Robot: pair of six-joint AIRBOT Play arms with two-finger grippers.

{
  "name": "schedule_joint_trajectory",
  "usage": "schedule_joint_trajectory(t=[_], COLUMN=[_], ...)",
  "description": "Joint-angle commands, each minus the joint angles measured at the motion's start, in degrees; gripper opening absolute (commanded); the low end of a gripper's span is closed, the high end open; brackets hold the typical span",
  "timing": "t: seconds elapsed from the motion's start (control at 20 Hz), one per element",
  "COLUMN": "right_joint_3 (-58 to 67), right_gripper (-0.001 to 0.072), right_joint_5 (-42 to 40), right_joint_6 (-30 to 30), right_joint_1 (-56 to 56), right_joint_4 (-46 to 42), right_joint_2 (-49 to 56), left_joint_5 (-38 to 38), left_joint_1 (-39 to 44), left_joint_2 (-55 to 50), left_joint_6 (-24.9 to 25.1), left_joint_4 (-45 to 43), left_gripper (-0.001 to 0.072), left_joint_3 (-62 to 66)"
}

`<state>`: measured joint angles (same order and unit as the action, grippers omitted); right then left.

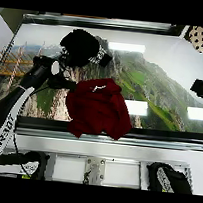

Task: Fold the clothes and pants, and hang the long-sleeved shirts on hangers.

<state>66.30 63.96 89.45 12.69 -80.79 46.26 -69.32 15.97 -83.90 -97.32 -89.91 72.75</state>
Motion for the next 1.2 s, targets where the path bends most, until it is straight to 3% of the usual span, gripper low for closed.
schedule_joint_trajectory(t=[0.0,0.2,0.25,0.3,0.35,0.4,0.45,0.55,0.85,1.15], right_joint_3=[-0.04,-0.04,-0.02,0.00,0.20,1.05,2.49,6.67,20.26,24.02], right_gripper=[0.0029,0.0035,0.0038,0.0154,0.0439,0.0584,0.0590,0.0590,0.0598,0.0592], right_joint_5=[1.22,0.50,-0.28,-1.57,-2.67,-3.50,-4.07,-5.42,-5.66,-5.49], right_joint_6=[-1.20,-1.36,-3.54,-7.21,-10.21,-13.42,-15.47,-18.16,-33.59,-38.71], right_joint_1=[-3.65,-13.60,-16.17,-18.62,-20.59,-22.25,-23.45,-24.22,-24.22,-24.26], right_joint_4=[1.38,1.53,2.49,4.55,6.84,8.55,8.94,10.19,23.43,29.42], right_joint_2=[2.60,11.54,14.36,17.70,20.87,24.70,28.50,36.59,56.98,62.53], left_joint_5=[5.81,10.23,10.84,11.08,11.06,10.75,10.45,9.46,9.31,9.64], left_joint_1=[-1.42,-3.37,-4.13,-4.66,-5.16,-5.60,-5.92,-6.19,-6.16,-6.19], left_joint_2=[-0.70,-0.70,-0.70,-0.68,-0.68,-0.68,-0.68,-0.68,-0.70,-0.70], left_joint_6=[2.34,2.38,2.38,2.38,2.38,2.40,2.43,2.69,3.91,3.91], left_joint_4=[6.67,7.45,7.54,7.52,7.52,7.50,7.48,7.41,7.48,7.43], left_gripper=[0.0720,0.0720,0.0670,0.0487,0.0271,0.0053,0.0019,0.0019,0.0019,0.0019], left_joint_3=[-6.27,-10.91,-11.13,-10.93,-10.38,-9.55,-8.76,-7.50,-7.17,-7.17])
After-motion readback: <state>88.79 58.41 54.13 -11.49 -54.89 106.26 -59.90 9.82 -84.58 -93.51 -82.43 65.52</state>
